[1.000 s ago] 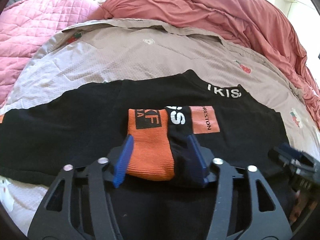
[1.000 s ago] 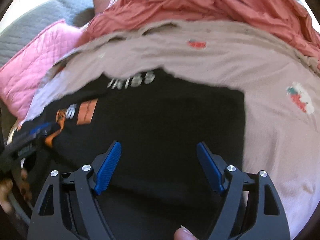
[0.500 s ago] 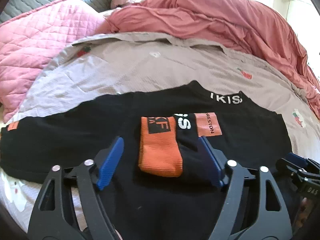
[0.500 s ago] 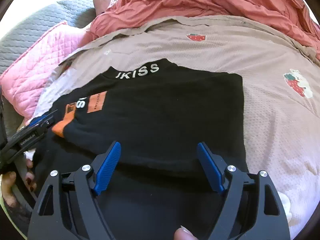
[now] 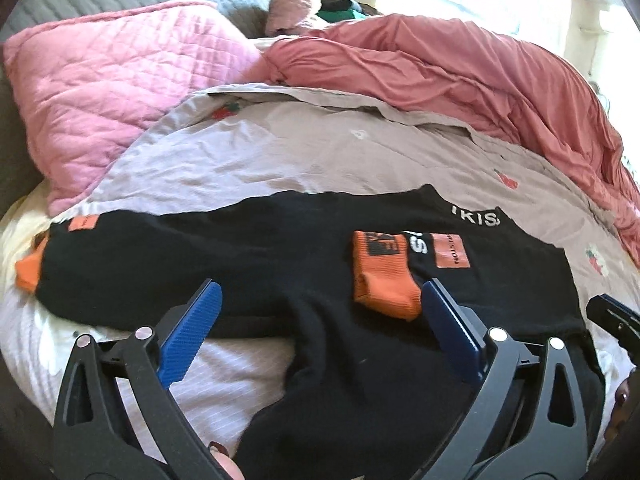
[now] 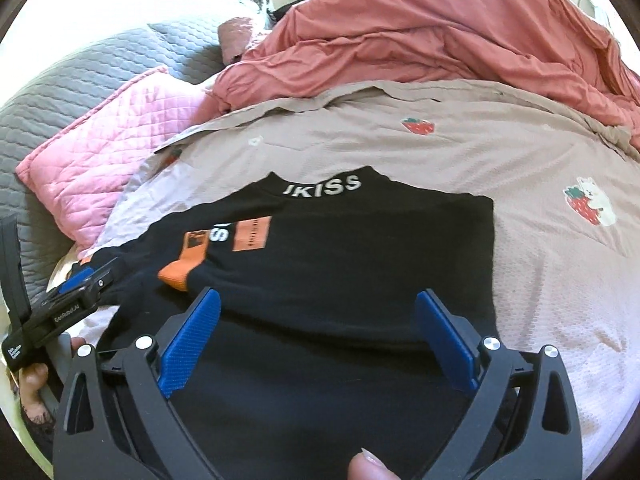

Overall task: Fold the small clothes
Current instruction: 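Move the left gripper to the other sleeve's orange cuff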

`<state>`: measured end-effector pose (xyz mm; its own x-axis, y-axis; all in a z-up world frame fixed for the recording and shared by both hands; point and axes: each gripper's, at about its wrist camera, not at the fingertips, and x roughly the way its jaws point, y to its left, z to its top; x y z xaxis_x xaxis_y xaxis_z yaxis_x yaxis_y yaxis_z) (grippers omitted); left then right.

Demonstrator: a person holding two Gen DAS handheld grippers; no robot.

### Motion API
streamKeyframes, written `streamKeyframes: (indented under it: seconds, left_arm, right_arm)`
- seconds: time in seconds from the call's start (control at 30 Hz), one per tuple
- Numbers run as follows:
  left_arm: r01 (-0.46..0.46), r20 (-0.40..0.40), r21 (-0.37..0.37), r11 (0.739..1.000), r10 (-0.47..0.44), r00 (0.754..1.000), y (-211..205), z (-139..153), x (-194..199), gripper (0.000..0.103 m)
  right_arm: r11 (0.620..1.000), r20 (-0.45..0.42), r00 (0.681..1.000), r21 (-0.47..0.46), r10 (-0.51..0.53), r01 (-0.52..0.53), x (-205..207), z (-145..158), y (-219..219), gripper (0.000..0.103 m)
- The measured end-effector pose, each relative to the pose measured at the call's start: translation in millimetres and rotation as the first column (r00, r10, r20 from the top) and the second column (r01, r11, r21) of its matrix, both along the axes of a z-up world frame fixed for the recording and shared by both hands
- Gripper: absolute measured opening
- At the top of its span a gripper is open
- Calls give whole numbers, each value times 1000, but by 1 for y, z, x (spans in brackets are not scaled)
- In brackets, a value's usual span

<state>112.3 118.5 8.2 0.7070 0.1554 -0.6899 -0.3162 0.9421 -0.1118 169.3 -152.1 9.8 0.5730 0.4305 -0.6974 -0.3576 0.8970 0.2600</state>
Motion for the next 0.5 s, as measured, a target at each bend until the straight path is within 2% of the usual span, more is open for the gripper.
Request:
streamKeyframes:
  seconds: [0.27,0.5]
  left_arm:
    - [-55,12,34,998,55,998,19,15,-25,93]
    - [-119,15,28,993,118,993,48,23,-47,93]
  right_arm:
    - [999,24,998,3,54,-54,-11,15,26,98]
    - [994,63,992,-6,108,-108,-18,30,54,98]
